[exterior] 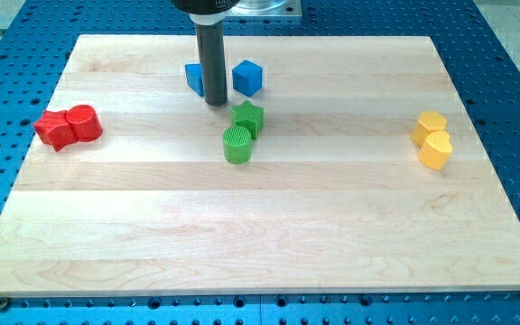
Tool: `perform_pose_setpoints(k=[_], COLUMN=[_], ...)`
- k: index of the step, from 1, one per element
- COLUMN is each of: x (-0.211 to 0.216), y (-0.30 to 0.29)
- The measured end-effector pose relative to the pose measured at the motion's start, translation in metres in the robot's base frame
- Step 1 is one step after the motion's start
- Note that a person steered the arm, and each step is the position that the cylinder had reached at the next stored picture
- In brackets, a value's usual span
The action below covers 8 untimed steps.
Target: Place the green circle left to the green star
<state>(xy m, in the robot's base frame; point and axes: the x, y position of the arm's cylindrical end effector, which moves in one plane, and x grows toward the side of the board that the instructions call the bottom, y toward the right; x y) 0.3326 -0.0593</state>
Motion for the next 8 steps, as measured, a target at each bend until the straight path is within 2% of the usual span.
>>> perform_pose_setpoints(k=[1,2,3,4,7,8], x=[-0.055,-0.064,-0.027,-0.004,0.106,0.146], y=[0.003,0.066,0.061,0.07,0.102,0.063])
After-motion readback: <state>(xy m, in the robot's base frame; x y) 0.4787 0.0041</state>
